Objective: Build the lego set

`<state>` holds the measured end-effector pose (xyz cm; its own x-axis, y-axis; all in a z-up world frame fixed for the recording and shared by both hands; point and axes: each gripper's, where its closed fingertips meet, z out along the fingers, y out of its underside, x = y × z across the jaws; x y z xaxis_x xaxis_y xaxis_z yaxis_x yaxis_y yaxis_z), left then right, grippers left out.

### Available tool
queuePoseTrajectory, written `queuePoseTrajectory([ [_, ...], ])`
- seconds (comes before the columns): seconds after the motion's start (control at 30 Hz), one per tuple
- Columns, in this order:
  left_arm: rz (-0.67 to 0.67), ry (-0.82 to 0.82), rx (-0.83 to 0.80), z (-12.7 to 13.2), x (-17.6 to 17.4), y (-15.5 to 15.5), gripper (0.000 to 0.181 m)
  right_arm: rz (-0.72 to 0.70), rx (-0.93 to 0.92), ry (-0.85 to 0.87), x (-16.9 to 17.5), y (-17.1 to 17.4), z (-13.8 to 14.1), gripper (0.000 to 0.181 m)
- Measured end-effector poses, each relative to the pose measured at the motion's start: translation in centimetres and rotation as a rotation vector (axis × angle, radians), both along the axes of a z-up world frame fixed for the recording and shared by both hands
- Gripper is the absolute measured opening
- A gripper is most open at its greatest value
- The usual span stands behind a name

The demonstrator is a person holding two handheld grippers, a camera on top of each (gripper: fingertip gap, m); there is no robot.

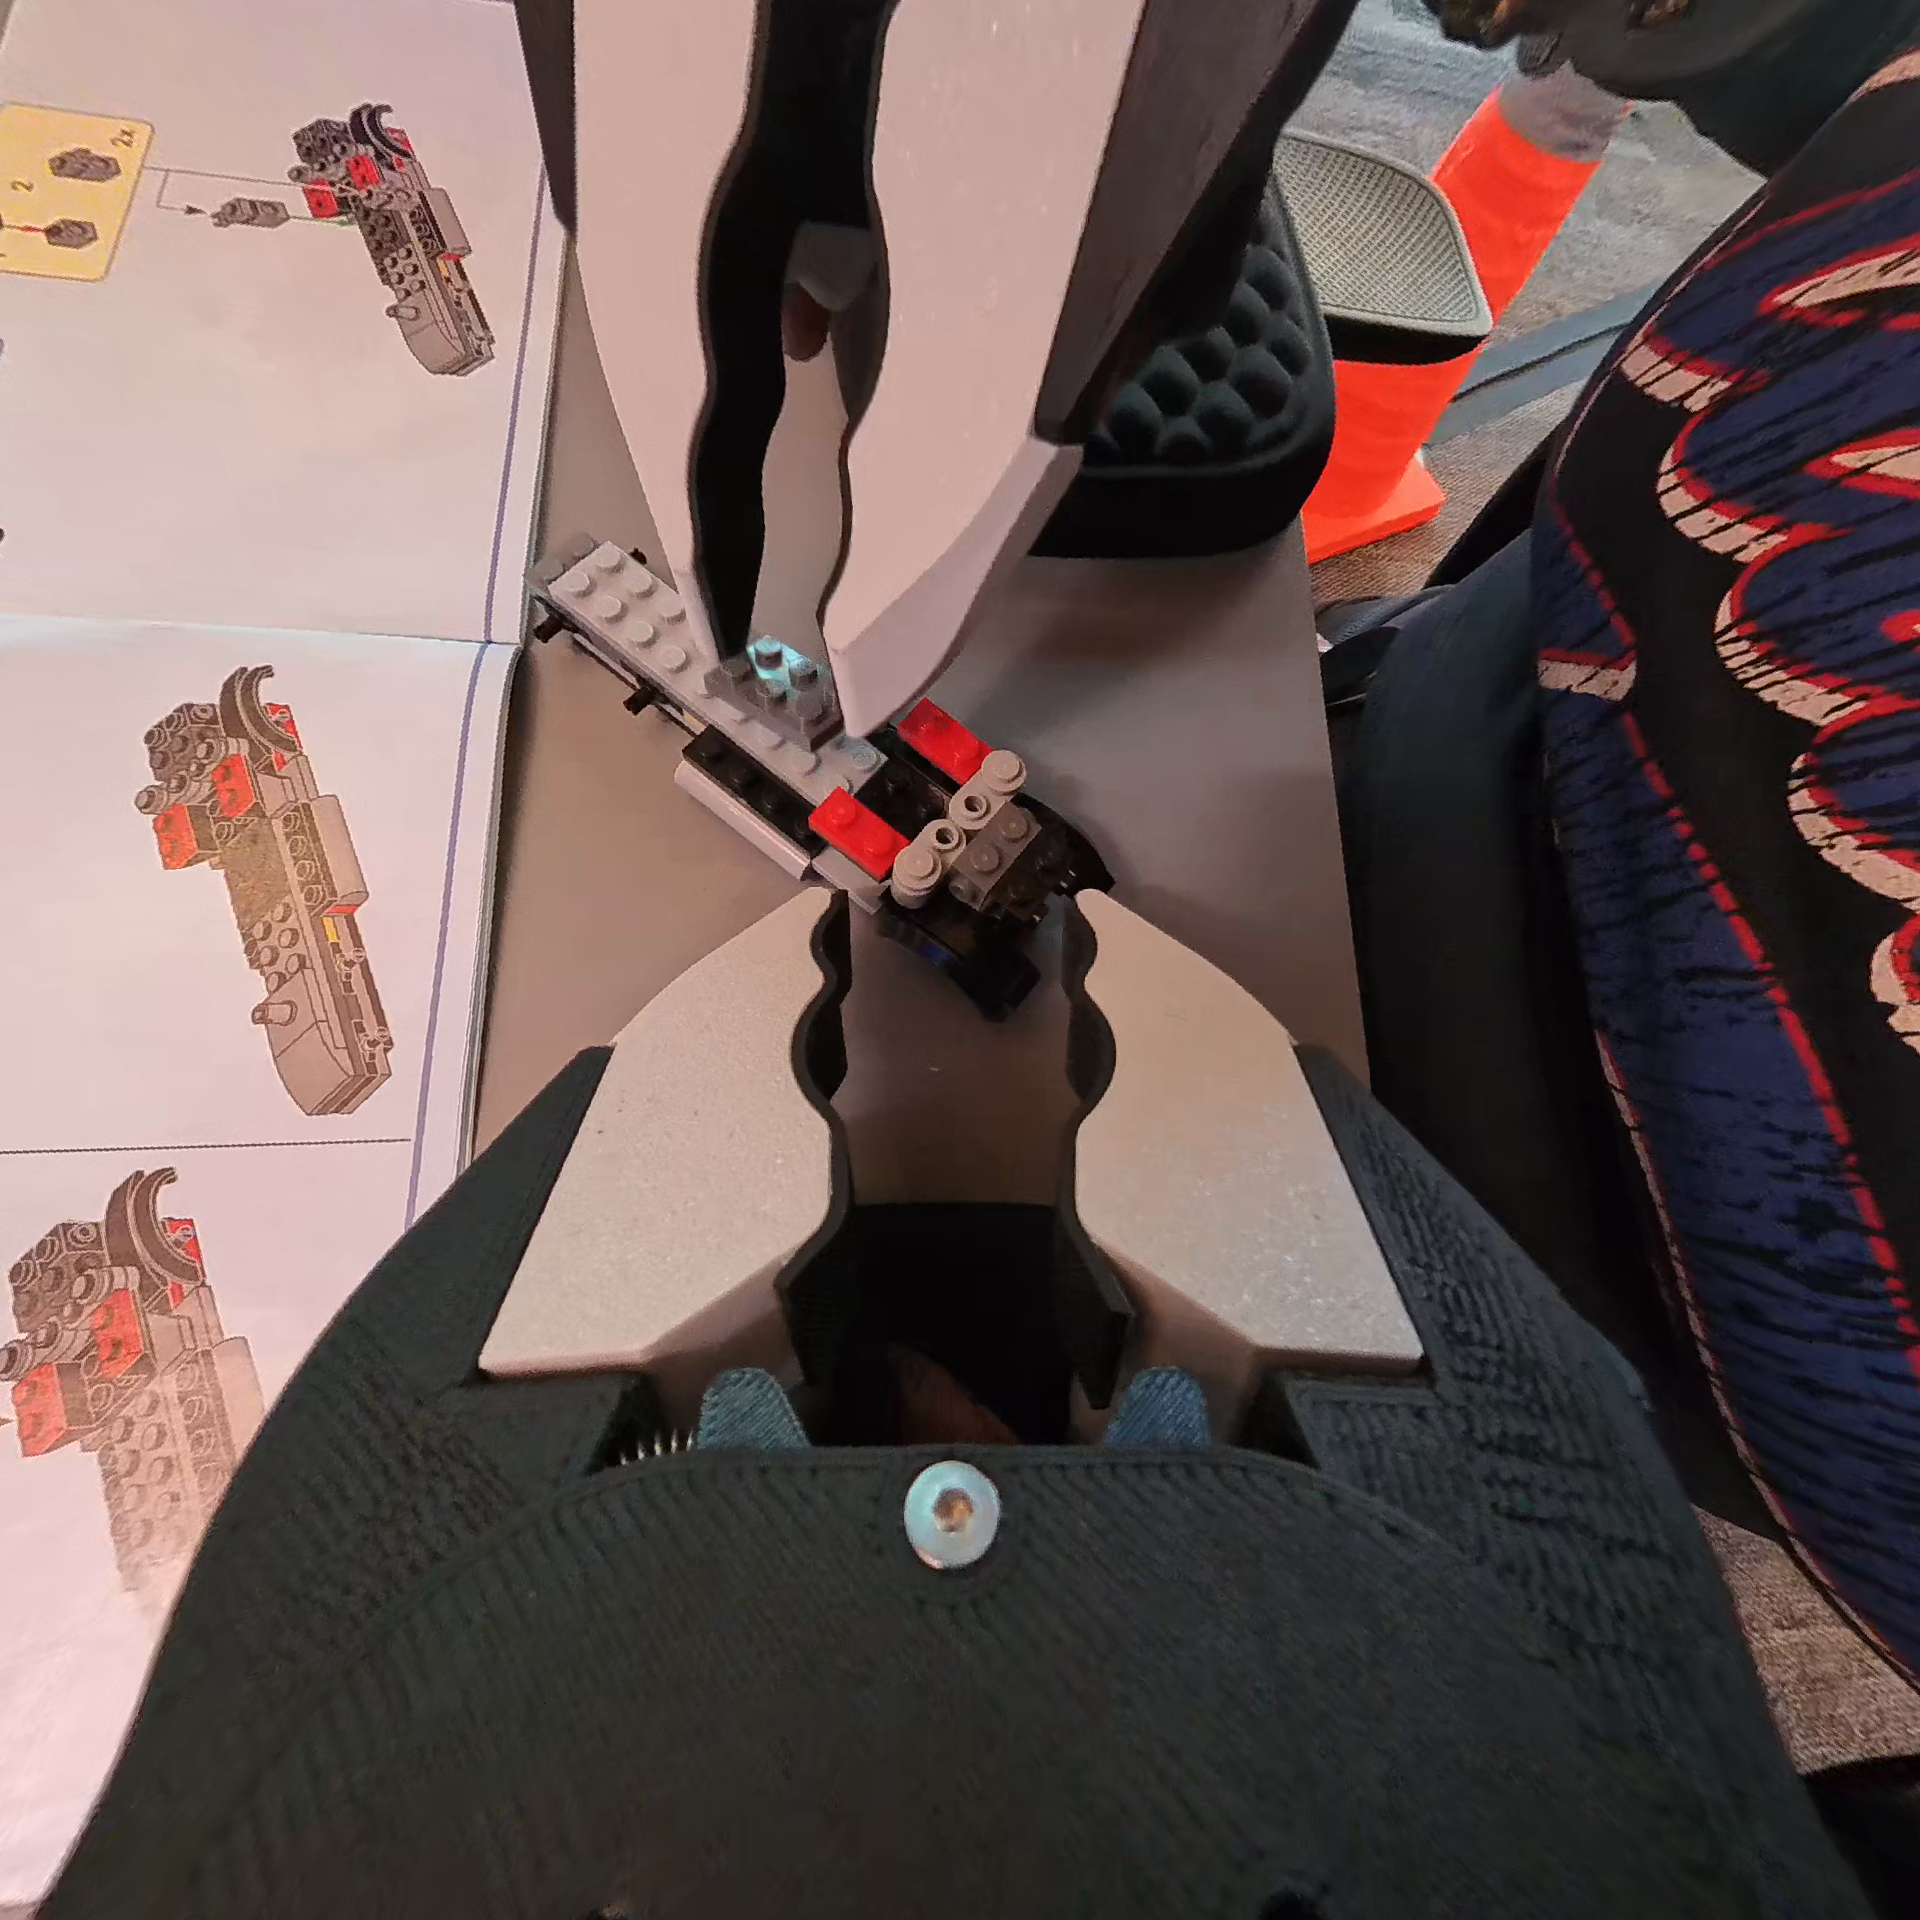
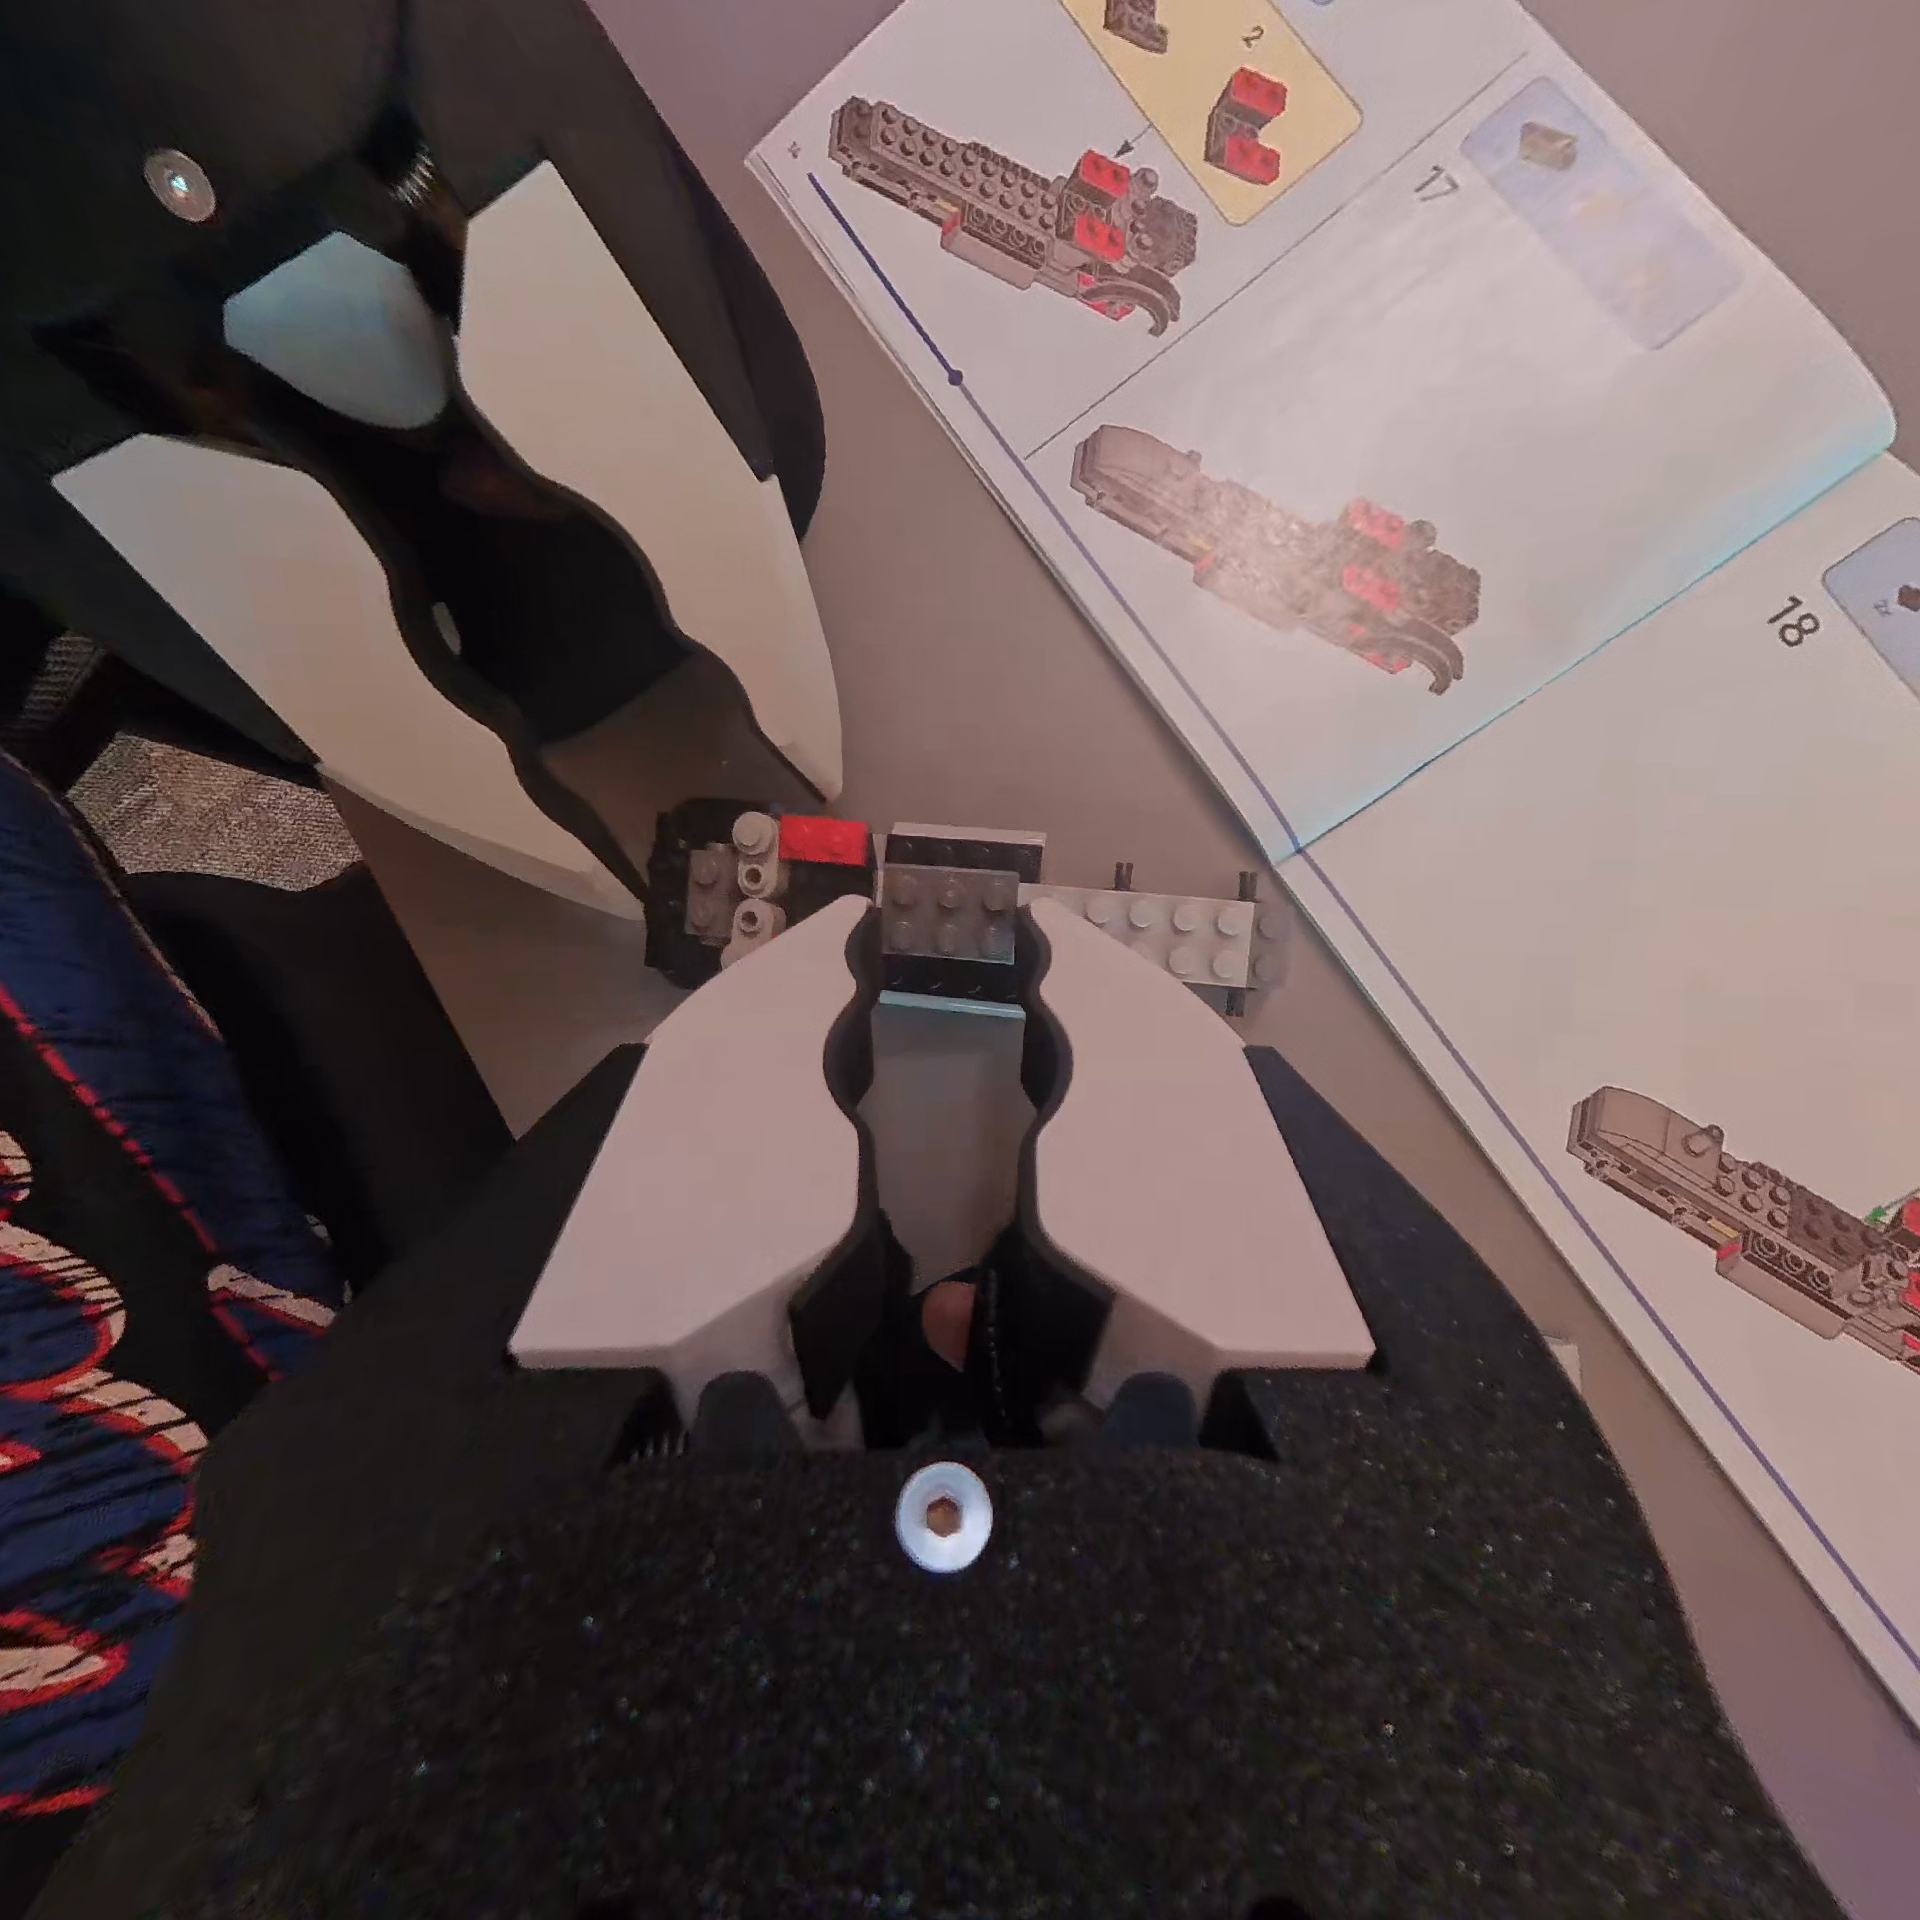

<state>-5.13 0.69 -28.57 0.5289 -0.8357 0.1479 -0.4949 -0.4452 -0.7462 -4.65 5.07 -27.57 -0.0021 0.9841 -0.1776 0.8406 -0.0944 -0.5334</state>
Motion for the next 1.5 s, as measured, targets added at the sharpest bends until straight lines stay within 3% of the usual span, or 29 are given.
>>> queuePoseTrajectory([
  [0.43, 0.004, -0.014, -0.018, -0.1, 0.0, 0.0, 0.036, 0.046, -0.008, -0.087, -0.1, -0.6, -0.8, 0.024],
  [0.7, 0.003, -0.010, -0.028, -0.1, 0.0, 0.0, 0.036, 0.036, -0.026, -0.053, -0.2, -0.4, -0.2, 0.029],
  [0.8, 0.007, -0.020, -0.027, 0.0, 0.0, 0.1, 0.036, 0.114, -0.028, 0.040, -0.1, 0.2, 1.0, 0.008],
  [0.93, 0.012, -0.056, -0.025, 0.5, 0.0, 0.2, 0.051, 0.394, 0.044, 0.143, 0.5, -0.1, 0.5, 0.004],
  [1.07, -0.004, -0.066, -0.038, 0.5, 0.2, 0.0, 0.057, 0.572, 0.124, 0.180, 0.4, -0.4, -0.5, 0.003],
  [1.23, -0.027, -0.037, -0.061, 0.1, 0.4, -0.3, 0.057, 0.652, 0.162, 0.214, 0.1, -0.7, -0.3, 0.003],
  [1.5, -0.021, -0.036, -0.068, 0.1, 0.4, -0.2, 0.049, 0.637, 0.177, 0.245, -0.6, -0.4, 0.5, 0.002],
])
